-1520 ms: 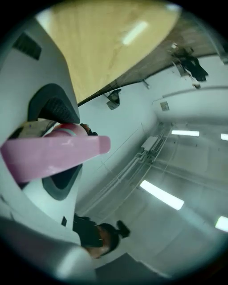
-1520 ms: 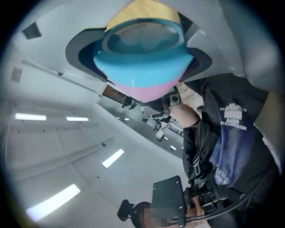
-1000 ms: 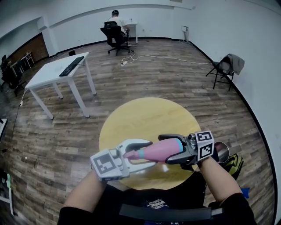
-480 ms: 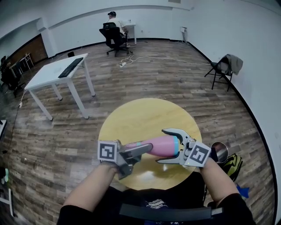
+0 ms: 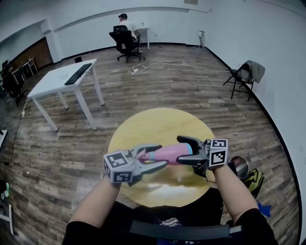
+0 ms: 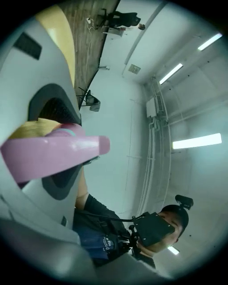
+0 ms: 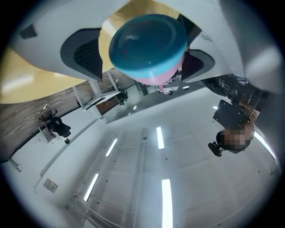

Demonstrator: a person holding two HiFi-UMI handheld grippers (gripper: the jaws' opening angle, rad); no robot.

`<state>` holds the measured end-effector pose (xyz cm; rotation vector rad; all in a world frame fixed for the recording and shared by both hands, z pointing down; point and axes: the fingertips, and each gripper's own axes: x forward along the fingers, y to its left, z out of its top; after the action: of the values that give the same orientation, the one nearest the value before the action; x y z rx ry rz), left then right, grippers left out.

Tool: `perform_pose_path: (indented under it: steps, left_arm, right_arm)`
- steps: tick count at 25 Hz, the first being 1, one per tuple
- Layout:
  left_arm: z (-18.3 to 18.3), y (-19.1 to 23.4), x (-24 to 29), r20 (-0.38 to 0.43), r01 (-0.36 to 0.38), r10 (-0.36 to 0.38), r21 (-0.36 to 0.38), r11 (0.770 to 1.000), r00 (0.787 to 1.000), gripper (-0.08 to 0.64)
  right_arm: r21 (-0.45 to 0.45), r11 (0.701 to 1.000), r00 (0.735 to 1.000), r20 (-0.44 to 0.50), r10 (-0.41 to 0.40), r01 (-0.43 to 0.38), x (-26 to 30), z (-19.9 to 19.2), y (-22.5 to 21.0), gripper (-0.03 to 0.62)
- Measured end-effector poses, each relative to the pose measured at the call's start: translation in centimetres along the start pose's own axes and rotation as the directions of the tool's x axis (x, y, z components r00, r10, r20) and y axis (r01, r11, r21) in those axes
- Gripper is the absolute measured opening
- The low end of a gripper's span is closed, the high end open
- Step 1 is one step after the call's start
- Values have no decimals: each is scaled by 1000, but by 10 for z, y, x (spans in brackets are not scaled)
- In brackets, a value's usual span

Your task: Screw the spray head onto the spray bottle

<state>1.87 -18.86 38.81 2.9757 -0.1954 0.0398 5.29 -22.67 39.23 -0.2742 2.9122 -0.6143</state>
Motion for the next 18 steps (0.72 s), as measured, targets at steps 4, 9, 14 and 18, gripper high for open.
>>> perform_pose_path:
  steps: [4, 9, 14, 18]
  left_arm:
    - [7, 1, 0, 12, 30, -30, 49, 998, 999, 307]
    - [4, 3, -2, 40, 61, -60, -13, 998, 997, 307]
    - [7, 30, -3, 140, 93, -38, -416, 905, 989, 307]
    - [2, 44, -4, 176, 109, -2, -604, 789, 984, 308]
  right_arm:
    - [-31, 997, 997, -18, 73, -74, 14, -2, 14, 537]
    - [-121, 990, 992, -110, 59, -72, 17, -9, 19, 505]
    - [-366, 931, 985, -159, -69, 6, 22, -8, 11, 503]
    - [-630, 777, 966, -202, -163, -1, 22, -15, 11, 503]
